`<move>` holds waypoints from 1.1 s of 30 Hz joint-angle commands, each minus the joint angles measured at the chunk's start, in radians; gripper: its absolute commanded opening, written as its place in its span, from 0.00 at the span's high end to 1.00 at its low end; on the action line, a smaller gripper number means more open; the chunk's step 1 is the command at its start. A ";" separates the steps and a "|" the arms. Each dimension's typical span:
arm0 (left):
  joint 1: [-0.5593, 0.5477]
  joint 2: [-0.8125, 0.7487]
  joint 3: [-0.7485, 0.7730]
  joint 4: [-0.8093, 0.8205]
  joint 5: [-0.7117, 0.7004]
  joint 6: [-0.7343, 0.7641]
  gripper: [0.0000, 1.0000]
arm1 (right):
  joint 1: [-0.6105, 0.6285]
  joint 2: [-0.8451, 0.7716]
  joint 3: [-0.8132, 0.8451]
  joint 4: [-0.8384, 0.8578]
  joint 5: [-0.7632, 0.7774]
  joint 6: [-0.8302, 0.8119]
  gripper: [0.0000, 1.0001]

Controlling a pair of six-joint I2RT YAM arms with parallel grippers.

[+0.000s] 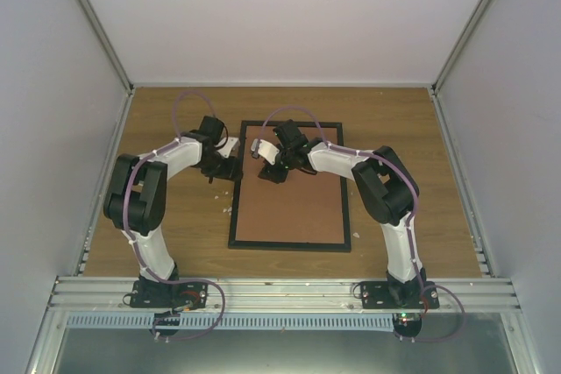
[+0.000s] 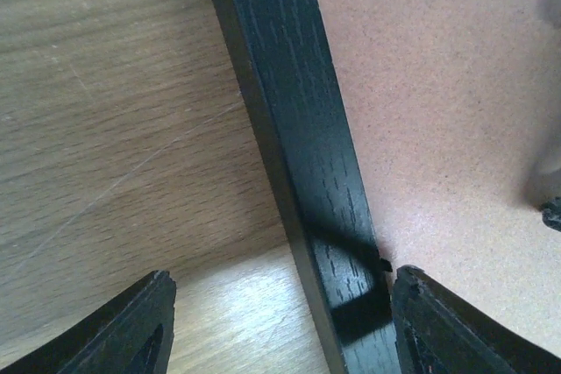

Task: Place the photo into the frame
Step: Install the photo frame at the center of the board.

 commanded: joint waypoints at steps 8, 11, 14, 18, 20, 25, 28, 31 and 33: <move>-0.008 0.051 -0.005 0.025 -0.035 -0.063 0.34 | -0.005 0.026 -0.039 -0.113 0.036 -0.008 0.45; -0.008 0.022 0.006 0.024 0.013 -0.068 0.34 | -0.007 0.026 -0.041 -0.112 0.036 -0.007 0.45; -0.009 -0.002 0.016 0.008 0.045 -0.088 0.34 | -0.007 0.026 -0.041 -0.110 0.036 -0.007 0.45; -0.005 -0.019 0.013 -0.005 0.045 -0.107 0.33 | -0.007 0.027 -0.041 -0.111 0.035 -0.005 0.45; 0.000 -0.024 0.011 -0.008 0.049 -0.113 0.34 | -0.007 0.027 -0.041 -0.110 0.035 -0.007 0.45; 0.016 -0.033 0.012 0.003 0.077 -0.121 0.36 | -0.007 0.029 -0.041 -0.109 0.037 -0.004 0.45; 0.029 -0.039 -0.002 0.015 0.109 -0.126 0.38 | -0.008 0.029 -0.042 -0.110 0.037 -0.005 0.45; 0.037 -0.043 -0.014 0.026 0.123 -0.128 0.39 | -0.007 0.031 -0.040 -0.110 0.037 -0.005 0.45; 0.036 -0.038 -0.014 0.028 0.119 -0.130 0.39 | -0.007 0.032 -0.040 -0.109 0.037 -0.005 0.45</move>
